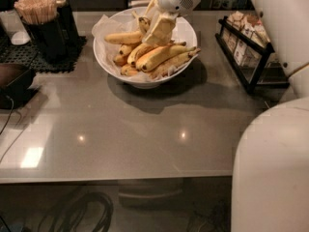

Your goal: Pick banana from white bowl

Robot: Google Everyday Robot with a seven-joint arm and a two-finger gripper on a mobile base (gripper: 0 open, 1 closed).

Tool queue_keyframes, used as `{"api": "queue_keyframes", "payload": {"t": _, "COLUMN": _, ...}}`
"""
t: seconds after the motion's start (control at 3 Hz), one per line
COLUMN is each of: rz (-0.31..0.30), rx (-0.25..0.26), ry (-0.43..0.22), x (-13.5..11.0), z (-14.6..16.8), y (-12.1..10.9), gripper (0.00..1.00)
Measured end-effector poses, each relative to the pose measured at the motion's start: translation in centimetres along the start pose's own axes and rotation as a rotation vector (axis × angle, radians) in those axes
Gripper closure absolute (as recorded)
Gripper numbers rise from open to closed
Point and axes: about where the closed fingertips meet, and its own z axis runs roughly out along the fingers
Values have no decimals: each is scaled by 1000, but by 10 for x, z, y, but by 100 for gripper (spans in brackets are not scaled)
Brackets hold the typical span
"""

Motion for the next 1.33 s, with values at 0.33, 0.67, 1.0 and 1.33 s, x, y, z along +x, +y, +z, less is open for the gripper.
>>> {"api": "queue_keyframes", "payload": {"t": 0.33, "rz": 63, "rx": 48, "ry": -81, "x": -2, "z": -39, "y": 29, "gripper": 100}}
{"api": "queue_keyframes", "payload": {"t": 0.67, "rz": 104, "rx": 117, "ry": -152, "x": -3, "z": -69, "y": 62, "gripper": 100}}
{"api": "queue_keyframes", "payload": {"t": 1.0, "rz": 120, "rx": 195, "ry": -206, "x": -5, "z": -94, "y": 88, "gripper": 100}}
{"api": "queue_keyframes", "payload": {"t": 1.33, "rz": 125, "rx": 251, "ry": -250, "x": -8, "z": -112, "y": 105, "gripper": 100}}
